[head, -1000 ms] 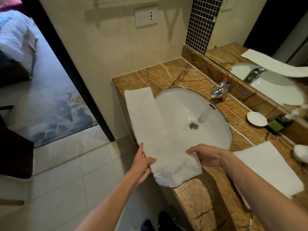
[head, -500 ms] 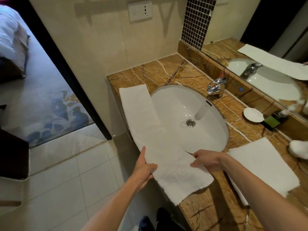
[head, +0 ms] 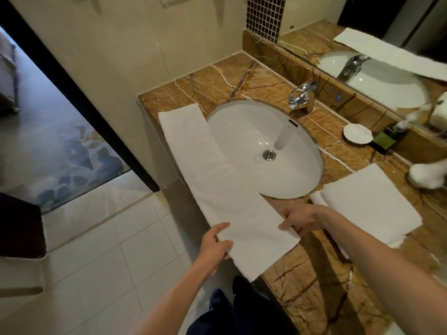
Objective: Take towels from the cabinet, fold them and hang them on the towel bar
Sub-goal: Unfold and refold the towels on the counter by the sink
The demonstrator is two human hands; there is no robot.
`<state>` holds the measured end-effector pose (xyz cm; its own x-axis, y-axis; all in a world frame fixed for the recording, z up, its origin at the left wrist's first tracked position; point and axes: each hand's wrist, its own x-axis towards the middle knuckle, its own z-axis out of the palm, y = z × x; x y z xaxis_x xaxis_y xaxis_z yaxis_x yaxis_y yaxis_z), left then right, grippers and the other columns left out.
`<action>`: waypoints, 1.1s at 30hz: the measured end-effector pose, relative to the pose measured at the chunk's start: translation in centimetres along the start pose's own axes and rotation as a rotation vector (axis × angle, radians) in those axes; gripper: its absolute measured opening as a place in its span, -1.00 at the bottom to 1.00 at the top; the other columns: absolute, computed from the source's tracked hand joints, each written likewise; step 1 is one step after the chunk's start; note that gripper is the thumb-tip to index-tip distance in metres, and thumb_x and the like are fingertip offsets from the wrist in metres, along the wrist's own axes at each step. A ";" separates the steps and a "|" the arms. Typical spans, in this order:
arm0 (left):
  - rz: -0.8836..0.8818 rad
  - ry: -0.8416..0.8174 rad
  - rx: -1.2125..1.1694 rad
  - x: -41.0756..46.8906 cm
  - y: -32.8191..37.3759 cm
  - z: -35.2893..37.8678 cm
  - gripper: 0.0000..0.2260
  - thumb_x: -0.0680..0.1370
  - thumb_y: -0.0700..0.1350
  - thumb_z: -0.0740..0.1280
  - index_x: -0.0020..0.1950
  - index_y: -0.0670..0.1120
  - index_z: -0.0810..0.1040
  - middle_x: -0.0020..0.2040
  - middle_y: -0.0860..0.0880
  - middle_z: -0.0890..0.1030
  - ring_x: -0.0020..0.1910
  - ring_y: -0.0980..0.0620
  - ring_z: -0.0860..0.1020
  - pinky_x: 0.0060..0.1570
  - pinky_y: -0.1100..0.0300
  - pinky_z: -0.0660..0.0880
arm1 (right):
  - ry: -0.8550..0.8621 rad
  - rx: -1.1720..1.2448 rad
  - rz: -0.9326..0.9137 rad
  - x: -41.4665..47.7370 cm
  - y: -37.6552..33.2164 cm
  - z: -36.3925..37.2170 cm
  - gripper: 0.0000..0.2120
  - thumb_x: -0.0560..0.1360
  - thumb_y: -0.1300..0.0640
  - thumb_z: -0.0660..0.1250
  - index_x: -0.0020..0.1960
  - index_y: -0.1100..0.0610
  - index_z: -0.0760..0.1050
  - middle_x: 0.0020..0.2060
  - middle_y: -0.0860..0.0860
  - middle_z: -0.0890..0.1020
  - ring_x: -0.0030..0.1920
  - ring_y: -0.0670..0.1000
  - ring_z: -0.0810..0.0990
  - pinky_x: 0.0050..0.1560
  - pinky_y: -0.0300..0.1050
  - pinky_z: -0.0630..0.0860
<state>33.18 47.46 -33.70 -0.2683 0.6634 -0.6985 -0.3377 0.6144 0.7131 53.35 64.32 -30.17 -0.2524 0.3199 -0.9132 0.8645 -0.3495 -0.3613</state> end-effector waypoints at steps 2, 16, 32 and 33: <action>0.010 -0.008 0.021 -0.2 -0.1 0.4 -0.56 0.46 -0.47 0.24 0.22 -0.04 0.47 0.18 -0.17 0.50 0.05 -0.13 0.57 -0.25 0.14 0.59 | 0.039 -0.065 -0.008 0.0 0.1 -0.2 -0.59 0.46 0.18 0.43 0.25 0.27 0.46 0.16 0.22 0.60 0.16 0.24 0.60 0.13 0.19 0.57; 0.267 0.054 0.598 0.9 0.3 0.9 -0.54 0.56 -0.06 0.27 0.41 0.16 0.21 0.24 -0.02 0.23 0.02 0.06 0.46 0.15 0.25 0.41 | 0.469 -0.550 -0.143 1.0 -0.2 0.2 -0.87 0.51 0.10 0.26 -0.05 0.15 0.37 -0.07 0.10 0.55 -0.06 0.11 0.54 -0.18 -0.09 0.40; 0.477 -0.019 1.618 6.5 3.7 -0.9 -0.45 0.63 0.18 -0.16 0.52 0.06 -0.33 0.50 -0.06 -0.39 0.50 -0.17 -0.34 0.45 -0.08 -0.35 | 0.570 -1.058 -0.514 4.6 -1.6 5.2 -0.41 0.63 -0.12 -0.21 0.57 0.11 -0.25 0.55 0.12 -0.23 0.55 0.15 -0.22 0.53 0.09 -0.16; 0.484 -0.018 1.622 6.6 3.7 -0.9 -0.45 0.63 0.19 -0.17 0.52 0.05 -0.34 0.48 -0.04 -0.41 0.50 -0.17 -0.35 0.44 -0.07 -0.36 | 0.567 -1.064 -0.522 4.6 -1.8 5.1 -0.39 0.60 -0.13 -0.24 0.57 0.12 -0.22 0.56 0.13 -0.19 0.56 0.15 -0.19 0.52 0.08 -0.16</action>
<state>29.38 53.70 -35.72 -0.0485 0.9054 -0.4217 0.9753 0.1341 0.1757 48.40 61.93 -34.65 -0.6680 0.6194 -0.4125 0.7047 0.7046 -0.0833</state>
